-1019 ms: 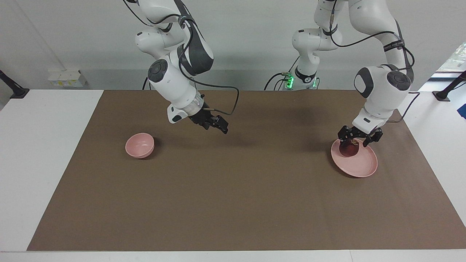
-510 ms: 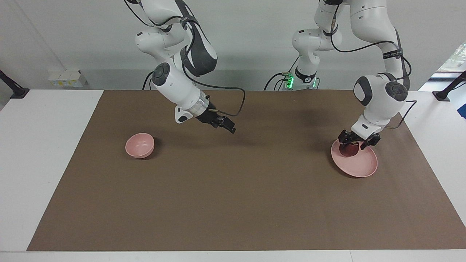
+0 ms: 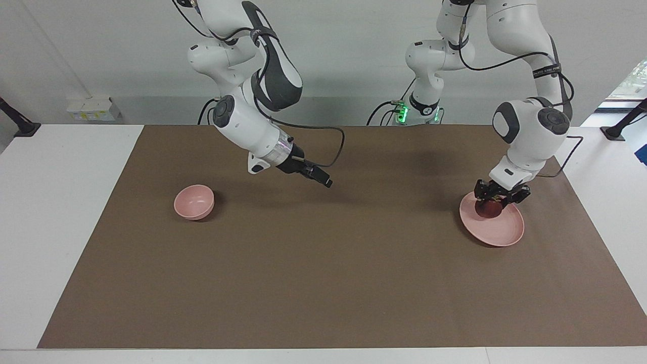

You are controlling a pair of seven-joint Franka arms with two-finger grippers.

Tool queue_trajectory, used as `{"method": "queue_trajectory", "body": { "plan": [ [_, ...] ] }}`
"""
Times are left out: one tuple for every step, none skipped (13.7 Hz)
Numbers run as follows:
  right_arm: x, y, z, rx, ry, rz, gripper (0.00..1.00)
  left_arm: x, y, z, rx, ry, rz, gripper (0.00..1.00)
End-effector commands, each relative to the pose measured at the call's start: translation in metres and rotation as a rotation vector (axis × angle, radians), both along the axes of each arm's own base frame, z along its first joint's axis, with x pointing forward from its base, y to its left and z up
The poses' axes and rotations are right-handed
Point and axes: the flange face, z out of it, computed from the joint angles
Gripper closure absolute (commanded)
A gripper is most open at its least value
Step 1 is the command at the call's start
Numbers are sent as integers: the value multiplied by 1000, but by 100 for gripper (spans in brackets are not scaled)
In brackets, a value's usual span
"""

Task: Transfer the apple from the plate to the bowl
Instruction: 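Grasp the red apple with the left gripper and lift it off the plate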

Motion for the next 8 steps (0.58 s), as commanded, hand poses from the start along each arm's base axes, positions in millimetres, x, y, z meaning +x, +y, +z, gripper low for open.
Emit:
{"method": "queue_trajectory", "body": {
  "plan": [
    [4, 4, 5, 41, 5, -53, 0, -1, 3, 30, -4, -6, -17, 100],
    [7, 4, 15, 89, 21, -95, 0, 0, -3, 33, -48, -12, 6, 100],
    [13, 0, 22, 137, 33, -136, 0, 0, -13, 38, -121, -21, 41, 100],
    [16, -1, 25, 208, 59, -194, 0, -2, -26, 39, -180, -12, 58, 100],
    [17, 1, 28, 275, 101, -259, 0, -2, -44, 45, -234, -11, 66, 100],
    [18, 0, 29, 310, 173, -344, 0, -2, -62, 47, -297, -13, 80, 100],
    [19, -1, 30, 317, 240, -436, 0, -2, -74, 49, -366, -16, 105, 100],
    [19, 0, 31, 339, 311, -529, 0, -1, -84, 53, -428, -18, 128, 100]
  ]
}}
